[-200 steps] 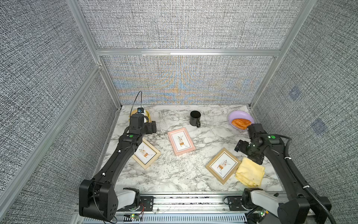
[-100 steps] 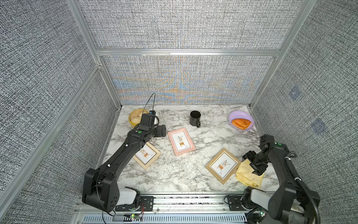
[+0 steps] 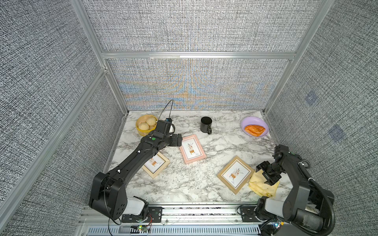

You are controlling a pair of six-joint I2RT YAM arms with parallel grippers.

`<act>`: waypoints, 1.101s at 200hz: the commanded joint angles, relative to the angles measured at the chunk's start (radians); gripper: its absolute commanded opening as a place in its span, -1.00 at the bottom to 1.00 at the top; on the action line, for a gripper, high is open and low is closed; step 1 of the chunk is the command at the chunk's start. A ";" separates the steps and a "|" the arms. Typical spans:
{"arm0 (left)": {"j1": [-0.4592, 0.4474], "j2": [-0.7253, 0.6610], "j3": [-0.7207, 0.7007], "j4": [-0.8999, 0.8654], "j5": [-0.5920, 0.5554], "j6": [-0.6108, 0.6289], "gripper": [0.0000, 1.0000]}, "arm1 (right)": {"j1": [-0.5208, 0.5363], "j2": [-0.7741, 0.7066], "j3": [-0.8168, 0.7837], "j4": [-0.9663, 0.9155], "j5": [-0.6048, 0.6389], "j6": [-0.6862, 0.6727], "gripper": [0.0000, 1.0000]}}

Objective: Wipe the picture frame with a cloth
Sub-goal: Pick up the cleaning item at the center of the board.

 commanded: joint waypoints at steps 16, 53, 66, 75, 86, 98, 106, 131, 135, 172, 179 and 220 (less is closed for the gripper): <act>-0.022 0.033 0.034 -0.012 0.009 0.002 0.86 | -0.021 0.009 -0.040 0.047 0.047 0.035 0.46; -0.048 0.077 0.069 -0.014 0.012 0.001 0.86 | -0.024 0.102 -0.072 0.177 0.007 0.050 0.49; -0.058 0.093 0.085 -0.017 0.012 0.001 0.86 | -0.024 0.133 -0.089 0.216 -0.009 0.059 0.44; -0.066 0.103 0.095 -0.019 0.013 0.001 0.86 | -0.023 0.151 -0.101 0.238 -0.017 0.065 0.33; -0.076 0.115 0.105 -0.021 0.012 0.001 0.86 | -0.022 0.163 -0.119 0.270 -0.030 0.073 0.07; -0.087 0.126 0.116 -0.025 0.015 0.001 0.86 | -0.019 0.171 -0.138 0.298 -0.041 0.078 -0.32; -0.095 0.134 0.122 -0.028 0.014 0.001 0.86 | -0.019 0.177 -0.150 0.314 -0.045 0.080 -0.56; -0.119 0.151 0.138 -0.039 0.018 0.003 0.86 | -0.018 0.189 -0.165 0.339 -0.054 0.067 -1.00; -0.122 0.154 0.140 -0.040 0.018 0.005 0.86 | -0.018 0.186 -0.165 0.342 -0.057 0.064 -1.00; -0.167 0.196 0.177 -0.060 0.072 0.023 0.85 | -0.017 0.069 -0.098 0.260 -0.072 0.019 -1.00; -0.179 0.211 0.191 -0.067 0.093 0.033 0.85 | -0.018 0.040 -0.070 0.227 -0.075 0.008 -1.00; -0.270 0.325 0.310 -0.135 0.225 0.120 0.81 | -0.019 -0.084 0.090 0.035 -0.102 -0.036 -1.00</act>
